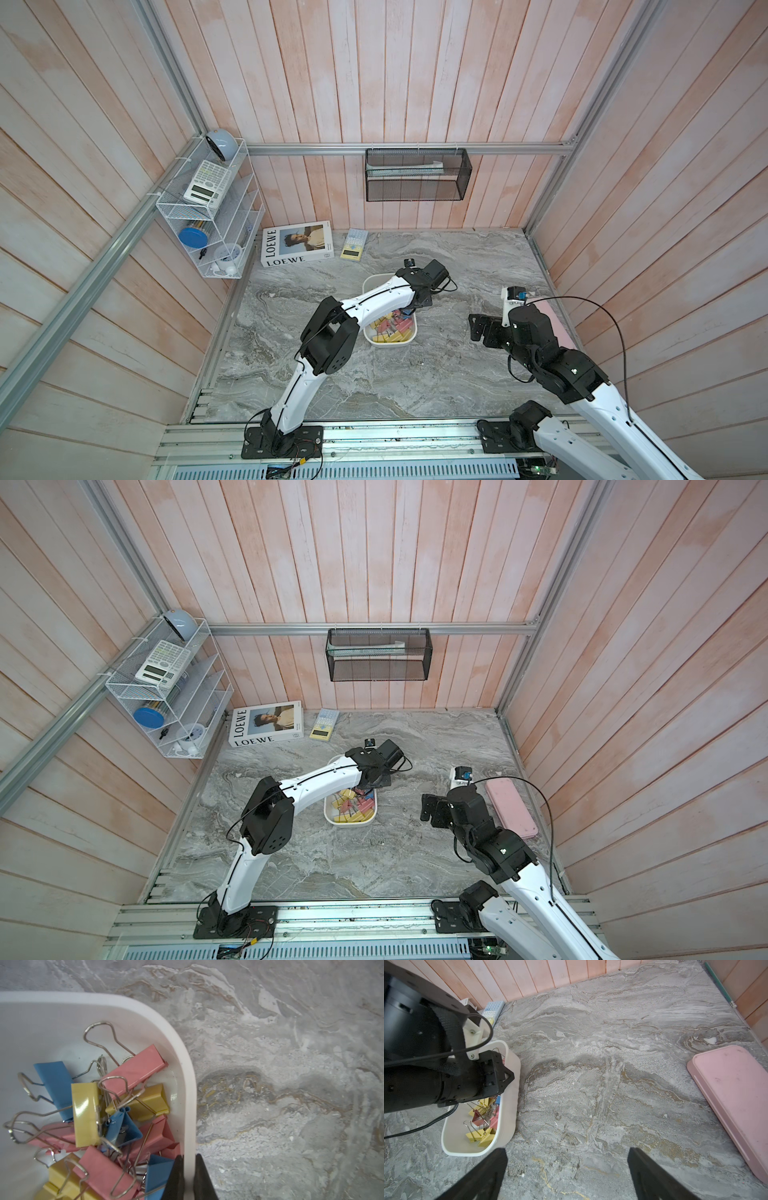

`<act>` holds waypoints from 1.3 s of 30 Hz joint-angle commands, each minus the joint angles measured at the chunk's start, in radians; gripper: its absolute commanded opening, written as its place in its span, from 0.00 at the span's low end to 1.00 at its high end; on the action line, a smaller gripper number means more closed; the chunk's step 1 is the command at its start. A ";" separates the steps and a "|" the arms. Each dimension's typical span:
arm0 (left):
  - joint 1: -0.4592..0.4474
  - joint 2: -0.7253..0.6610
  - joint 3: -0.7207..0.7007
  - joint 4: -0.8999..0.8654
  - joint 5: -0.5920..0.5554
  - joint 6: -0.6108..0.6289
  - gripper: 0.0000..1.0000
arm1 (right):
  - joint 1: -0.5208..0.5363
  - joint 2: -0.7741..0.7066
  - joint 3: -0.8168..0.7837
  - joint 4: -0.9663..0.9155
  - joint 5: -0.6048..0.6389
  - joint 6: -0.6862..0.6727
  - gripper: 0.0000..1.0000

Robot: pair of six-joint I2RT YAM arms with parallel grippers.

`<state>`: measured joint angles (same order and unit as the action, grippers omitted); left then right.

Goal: Take out the binder clips from the storage box
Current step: Move the storage box to the center of the board, then pick up the binder clip from the storage box.

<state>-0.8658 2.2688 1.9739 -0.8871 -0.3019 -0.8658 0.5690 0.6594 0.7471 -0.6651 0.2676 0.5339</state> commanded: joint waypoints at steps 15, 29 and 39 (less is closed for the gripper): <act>-0.005 -0.018 0.097 0.064 0.057 0.046 0.59 | 0.006 0.025 0.001 -0.032 0.002 0.031 0.98; 0.185 -0.616 -0.656 0.444 0.114 0.106 0.96 | 0.063 0.378 0.156 0.090 -0.062 -0.003 0.98; 0.193 -0.596 -0.698 0.375 0.171 0.271 0.57 | 0.103 0.505 0.218 0.139 -0.068 0.005 0.98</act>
<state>-0.6689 1.6386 1.2766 -0.5072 -0.1684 -0.6609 0.6655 1.1622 0.9401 -0.5446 0.2008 0.5457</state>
